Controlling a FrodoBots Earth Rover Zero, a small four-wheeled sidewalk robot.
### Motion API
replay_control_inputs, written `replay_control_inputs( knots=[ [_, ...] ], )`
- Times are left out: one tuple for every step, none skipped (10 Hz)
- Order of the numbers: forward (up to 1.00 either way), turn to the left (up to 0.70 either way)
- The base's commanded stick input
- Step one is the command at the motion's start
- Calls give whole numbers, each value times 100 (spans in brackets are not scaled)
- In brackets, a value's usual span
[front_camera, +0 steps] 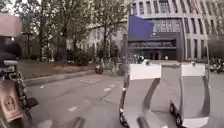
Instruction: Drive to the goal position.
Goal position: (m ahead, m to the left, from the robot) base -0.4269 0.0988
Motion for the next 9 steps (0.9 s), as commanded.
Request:
replay_control_inputs(
  knots=[
    [0,0],
    [0,0],
    [0,0],
    [0,0],
    [-13,0],
    [-45,0],
    [-45,0],
    [-45,0],
    [-45,0]
  ],
)
